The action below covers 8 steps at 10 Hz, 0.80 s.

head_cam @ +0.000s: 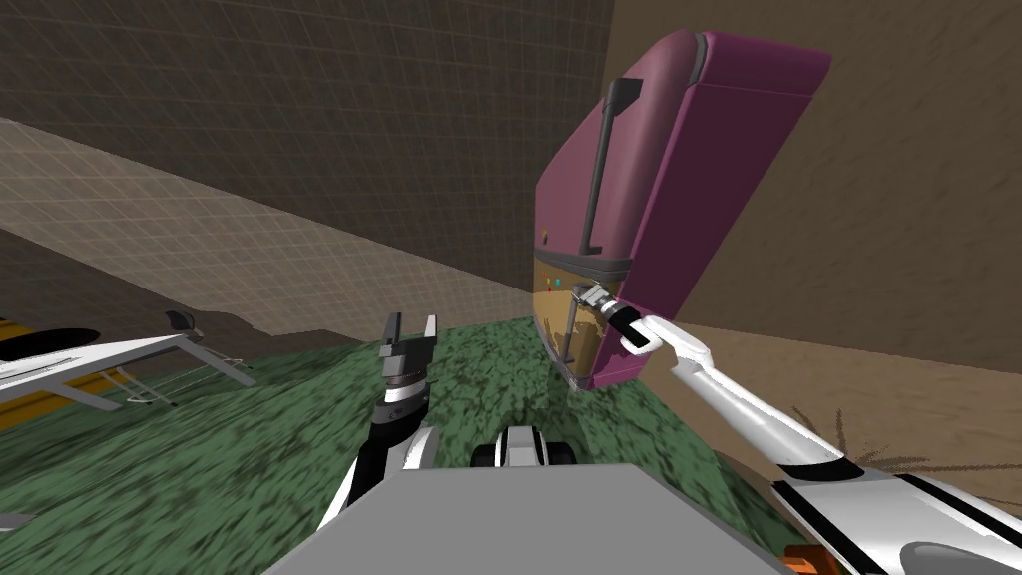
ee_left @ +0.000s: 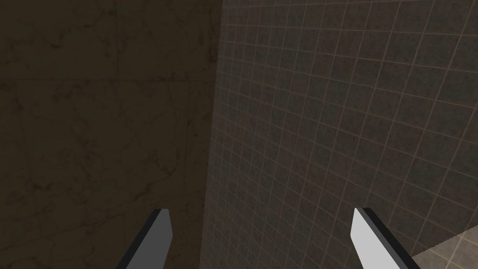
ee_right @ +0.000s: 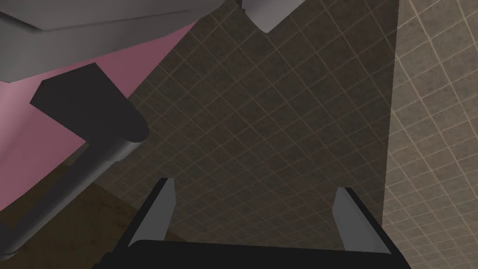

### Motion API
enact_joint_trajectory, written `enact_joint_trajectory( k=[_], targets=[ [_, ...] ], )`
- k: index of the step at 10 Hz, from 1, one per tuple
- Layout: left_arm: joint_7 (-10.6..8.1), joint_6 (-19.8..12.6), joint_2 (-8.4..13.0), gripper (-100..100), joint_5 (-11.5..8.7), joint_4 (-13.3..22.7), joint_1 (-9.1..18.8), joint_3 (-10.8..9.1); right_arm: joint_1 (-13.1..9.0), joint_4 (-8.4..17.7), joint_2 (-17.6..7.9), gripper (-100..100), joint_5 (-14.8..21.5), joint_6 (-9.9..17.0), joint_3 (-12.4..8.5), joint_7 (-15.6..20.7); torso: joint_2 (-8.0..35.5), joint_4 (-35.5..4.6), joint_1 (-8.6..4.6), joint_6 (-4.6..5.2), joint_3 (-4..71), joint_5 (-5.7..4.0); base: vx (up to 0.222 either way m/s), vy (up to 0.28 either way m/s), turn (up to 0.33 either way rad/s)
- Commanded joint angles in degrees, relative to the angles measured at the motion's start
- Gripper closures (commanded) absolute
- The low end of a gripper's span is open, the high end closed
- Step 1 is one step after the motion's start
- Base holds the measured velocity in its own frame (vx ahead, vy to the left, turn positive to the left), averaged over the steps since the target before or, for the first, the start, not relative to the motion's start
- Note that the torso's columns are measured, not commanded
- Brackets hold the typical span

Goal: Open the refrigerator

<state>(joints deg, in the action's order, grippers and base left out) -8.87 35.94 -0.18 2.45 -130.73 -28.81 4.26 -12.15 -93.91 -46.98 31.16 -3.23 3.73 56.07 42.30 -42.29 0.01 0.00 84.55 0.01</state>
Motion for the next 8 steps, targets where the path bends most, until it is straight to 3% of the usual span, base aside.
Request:
enact_joint_trajectory(
  k=[1, 2, 8],
  targets=[
    [0.00, 0.00, 0.00, 0, 0.00, 0.00, 0.00, 0.00, -3.51, 4.20, -4.11, -100, 2.65, 1.69, 0.41, 4.36, -0.03, 0.00, -0.06, 0.00, 0.02, -0.02, 0.058, 0.084, 0.013],
    [0.00, 0.00, 0.00, 0, 0.00, 0.00, 0.00, 0.00, -3.51, 4.50, -4.11, -100, 2.65, 1.69, 0.41, 4.74, -0.05, 0.01, -0.01, 0.01, 0.04, -0.01, 0.037, 0.067, 0.000],
    [0.00, 0.00, 0.00, 0, 0.00, 0.00, 0.00, 0.00, -10.96, 13.31, -13.48, -100, 8.63, 5.26, 1.44, 14.47, -0.01, 0.01, 0.04, -0.01, 0.02, 0.01, 0.049, 0.084, 0.010]
  ],
)
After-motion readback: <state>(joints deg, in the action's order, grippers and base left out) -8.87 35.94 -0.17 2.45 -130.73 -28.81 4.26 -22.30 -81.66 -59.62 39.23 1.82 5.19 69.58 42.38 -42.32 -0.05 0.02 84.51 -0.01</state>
